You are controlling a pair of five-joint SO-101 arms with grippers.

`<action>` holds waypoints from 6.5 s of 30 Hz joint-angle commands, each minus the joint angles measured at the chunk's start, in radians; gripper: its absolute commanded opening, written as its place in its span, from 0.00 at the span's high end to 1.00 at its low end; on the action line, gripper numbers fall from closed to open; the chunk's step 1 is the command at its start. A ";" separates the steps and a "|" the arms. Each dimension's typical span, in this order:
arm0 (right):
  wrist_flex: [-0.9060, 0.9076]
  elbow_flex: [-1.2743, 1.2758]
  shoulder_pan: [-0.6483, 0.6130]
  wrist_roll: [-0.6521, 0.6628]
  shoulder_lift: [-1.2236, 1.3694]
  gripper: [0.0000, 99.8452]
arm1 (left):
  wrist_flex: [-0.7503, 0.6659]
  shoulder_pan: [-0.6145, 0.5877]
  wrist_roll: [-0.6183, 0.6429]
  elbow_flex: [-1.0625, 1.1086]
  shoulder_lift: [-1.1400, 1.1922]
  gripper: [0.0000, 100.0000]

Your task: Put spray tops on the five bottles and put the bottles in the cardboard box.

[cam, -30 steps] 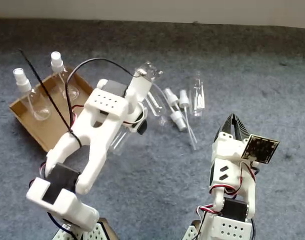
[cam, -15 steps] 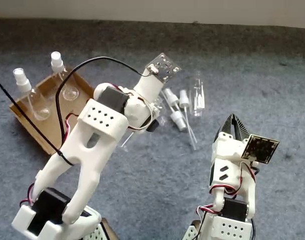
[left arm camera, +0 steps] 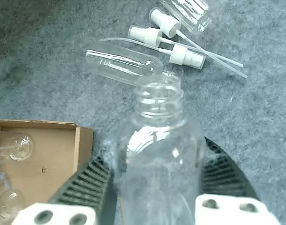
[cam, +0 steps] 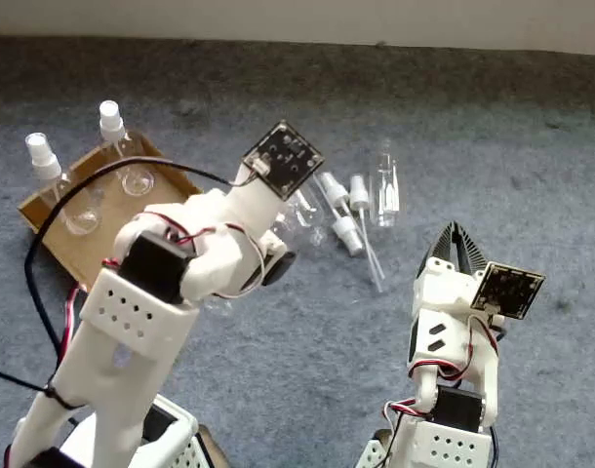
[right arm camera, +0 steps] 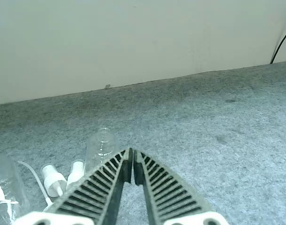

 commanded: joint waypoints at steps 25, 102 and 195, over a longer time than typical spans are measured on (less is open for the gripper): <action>-0.002 0.154 -0.010 0.008 -0.010 0.99 | -0.988 -0.163 0.193 0.869 -0.516 0.93; 1.001 -2.546 -0.341 0.153 2.588 0.88 | -1.045 -0.120 0.235 1.343 -1.153 0.93; 1.323 -2.753 -0.447 -0.002 1.690 0.96 | -1.115 0.077 0.239 1.343 -1.153 0.93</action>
